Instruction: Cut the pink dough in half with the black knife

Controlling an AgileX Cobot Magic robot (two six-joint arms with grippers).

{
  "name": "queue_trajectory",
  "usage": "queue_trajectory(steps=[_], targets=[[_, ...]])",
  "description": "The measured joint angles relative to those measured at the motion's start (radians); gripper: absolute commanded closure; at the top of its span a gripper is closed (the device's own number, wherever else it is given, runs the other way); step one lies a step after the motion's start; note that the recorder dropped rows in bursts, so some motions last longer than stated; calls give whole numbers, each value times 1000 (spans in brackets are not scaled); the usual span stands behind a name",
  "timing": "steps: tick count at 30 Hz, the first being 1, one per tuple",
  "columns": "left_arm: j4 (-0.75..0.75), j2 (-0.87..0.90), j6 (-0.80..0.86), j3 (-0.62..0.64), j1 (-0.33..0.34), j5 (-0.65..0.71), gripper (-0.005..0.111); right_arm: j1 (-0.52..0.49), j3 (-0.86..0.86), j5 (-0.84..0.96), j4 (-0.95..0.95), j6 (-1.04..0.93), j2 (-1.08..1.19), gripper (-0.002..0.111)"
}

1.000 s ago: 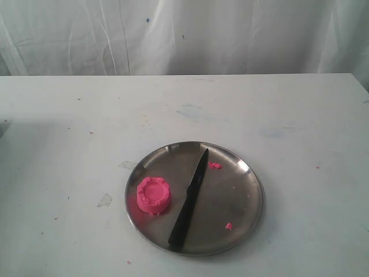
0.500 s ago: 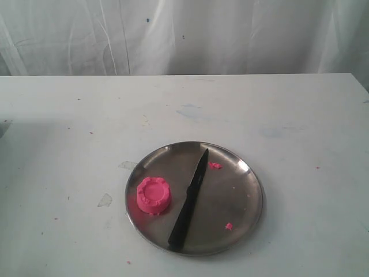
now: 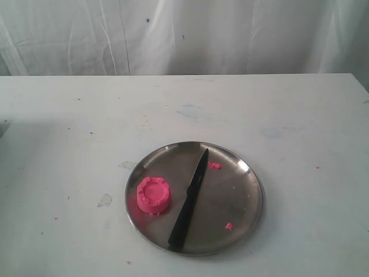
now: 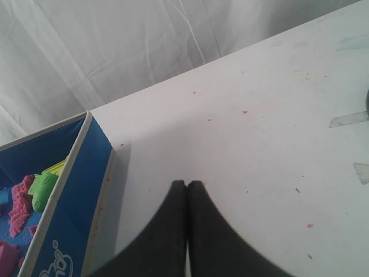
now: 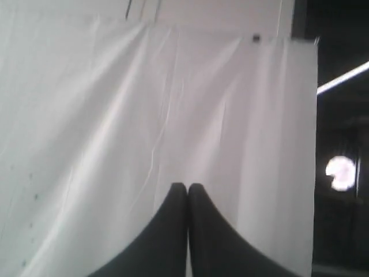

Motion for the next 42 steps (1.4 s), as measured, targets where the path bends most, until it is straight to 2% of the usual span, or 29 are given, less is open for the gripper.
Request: queue_trajectory(steps=[6,9,13,17,19,22,26,32,36,38,42], targets=[[0,0,0,0,0,0,107,0,0,58,-17,55,332,108],[0,0,0,0,0,0,107,0,-20,192,-21,103,512,108],[0,0,0,0,0,0,107,12,-143,510,-16,155,756,108],[0,0,0,0,0,0,107,70,-301,804,106,6,913,108],[0,0,0,0,0,0,107,123,-363,890,291,-164,961,108],[0,0,0,0,0,0,107,223,-405,949,648,-483,1000,108],[0,0,0,0,0,0,107,373,-414,971,931,-759,1042,108],[0,0,0,0,0,0,107,504,-421,956,988,-831,1167,108],[0,0,0,0,0,0,107,540,-451,983,991,-835,1250,108],[0,0,0,0,0,0,107,543,-467,992,991,-837,1270,103],[0,0,0,0,0,0,107,545,-478,988,991,-852,1282,80]])
